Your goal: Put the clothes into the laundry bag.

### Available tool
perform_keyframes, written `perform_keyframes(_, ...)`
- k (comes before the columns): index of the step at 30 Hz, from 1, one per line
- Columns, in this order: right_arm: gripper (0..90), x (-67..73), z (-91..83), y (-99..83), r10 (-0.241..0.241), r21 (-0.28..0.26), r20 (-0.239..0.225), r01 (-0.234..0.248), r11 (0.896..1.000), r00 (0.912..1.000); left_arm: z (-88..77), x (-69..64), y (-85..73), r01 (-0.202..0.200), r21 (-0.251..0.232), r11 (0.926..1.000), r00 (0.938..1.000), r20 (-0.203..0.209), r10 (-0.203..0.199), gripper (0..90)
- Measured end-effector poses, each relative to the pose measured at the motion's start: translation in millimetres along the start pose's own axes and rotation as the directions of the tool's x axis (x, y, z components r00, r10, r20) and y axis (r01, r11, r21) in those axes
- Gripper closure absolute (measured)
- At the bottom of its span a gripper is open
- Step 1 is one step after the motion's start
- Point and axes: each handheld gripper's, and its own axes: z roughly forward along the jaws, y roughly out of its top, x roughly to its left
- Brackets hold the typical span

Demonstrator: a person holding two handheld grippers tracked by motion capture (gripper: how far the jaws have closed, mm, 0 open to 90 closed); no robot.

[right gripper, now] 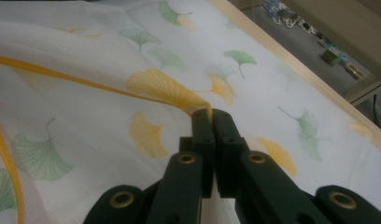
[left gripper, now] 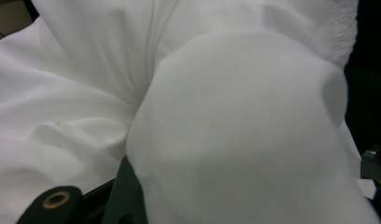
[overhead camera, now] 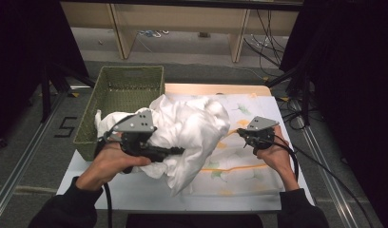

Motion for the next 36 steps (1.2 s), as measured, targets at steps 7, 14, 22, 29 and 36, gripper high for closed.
perform_keyframes(7, 89.7, -0.8, -6.3, 4.5, 0.007, -0.021, 0.013, -0.007, 1.0, 0.9999, 30.7, -27.2, -7.7, -0.116, 0.133, 0.9843, 0.9929, 0.043, 0.111, 60.9)
perform_keyframes(14, 89.8, 1.7, -15.5, 11.5, 0.011, -0.052, 0.016, -0.01, 0.999, 0.9998, 71.6, -34.7, -13.8, -0.156, 0.225, 0.9617, 0.9874, 0.062, 0.146, 60.3)
perform_keyframes(22, 89.8, 7.9, -15.3, 15.1, -0.017, -0.049, 0.015, 0.017, 0.999, 0.9998, 134.8, -29.6, -38.1, -0.213, 0.466, 0.8589, 0.9753, 0.048, 0.216, 57.5)
perform_keyframes(29, 89.8, 15.7, -16.2, 19.9, -0.056, -0.042, 0.002, 0.056, 0.998, 0.9984, 167.1, -12.9, -36.9, -0.156, 0.512, 0.8446, 0.9718, -0.073, 0.224, 56.1)
perform_keyframes(36, 89.9, 22.3, -19.3, 25.0, -0.072, -0.046, -0.002, 0.072, 0.996, 0.9974, 187.4, 4.1, -37.4, -0.12, 0.494, 0.861, 0.9478, -0.201, 0.248, 53.3)
